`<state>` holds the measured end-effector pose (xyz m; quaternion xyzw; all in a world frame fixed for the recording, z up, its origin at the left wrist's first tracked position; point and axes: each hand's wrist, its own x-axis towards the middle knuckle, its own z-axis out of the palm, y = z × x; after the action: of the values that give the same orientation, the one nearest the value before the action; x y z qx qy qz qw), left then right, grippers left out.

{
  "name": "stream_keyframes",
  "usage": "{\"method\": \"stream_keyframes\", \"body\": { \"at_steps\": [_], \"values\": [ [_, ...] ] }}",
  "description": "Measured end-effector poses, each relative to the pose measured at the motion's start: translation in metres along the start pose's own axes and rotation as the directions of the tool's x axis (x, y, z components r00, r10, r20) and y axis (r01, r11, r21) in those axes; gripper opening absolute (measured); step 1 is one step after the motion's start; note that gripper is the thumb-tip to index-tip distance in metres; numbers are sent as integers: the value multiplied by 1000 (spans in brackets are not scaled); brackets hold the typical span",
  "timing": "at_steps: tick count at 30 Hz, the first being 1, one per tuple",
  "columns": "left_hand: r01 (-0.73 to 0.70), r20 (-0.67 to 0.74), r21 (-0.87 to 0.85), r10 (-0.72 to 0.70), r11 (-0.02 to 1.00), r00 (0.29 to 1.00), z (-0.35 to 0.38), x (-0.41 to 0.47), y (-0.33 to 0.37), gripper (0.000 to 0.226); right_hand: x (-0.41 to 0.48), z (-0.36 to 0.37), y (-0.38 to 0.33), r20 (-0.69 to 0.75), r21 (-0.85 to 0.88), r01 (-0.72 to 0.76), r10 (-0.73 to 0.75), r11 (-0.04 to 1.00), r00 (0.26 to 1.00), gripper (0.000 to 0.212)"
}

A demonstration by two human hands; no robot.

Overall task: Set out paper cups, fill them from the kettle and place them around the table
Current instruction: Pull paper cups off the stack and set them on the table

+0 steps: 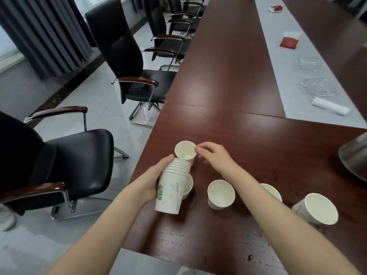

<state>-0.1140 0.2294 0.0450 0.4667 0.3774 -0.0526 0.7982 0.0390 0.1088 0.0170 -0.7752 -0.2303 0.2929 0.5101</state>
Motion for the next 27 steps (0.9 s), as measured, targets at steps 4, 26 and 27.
{"method": "stream_keyframes", "body": {
  "at_steps": [4,26,27],
  "values": [
    [-62,38,38,61,997,997,17,1,1,45,-29,-7,-31,296,112,20,-52,994,954,13],
    [51,53,116,-58,992,997,42,-3,13,38,-59,-12,-46,5,94,-33,33,995,999,21],
    [51,47,120,-57,991,997,42,-3,13,34,-60,-11,-45,-6,94,-38,38,995,999,22]
  ]
}}
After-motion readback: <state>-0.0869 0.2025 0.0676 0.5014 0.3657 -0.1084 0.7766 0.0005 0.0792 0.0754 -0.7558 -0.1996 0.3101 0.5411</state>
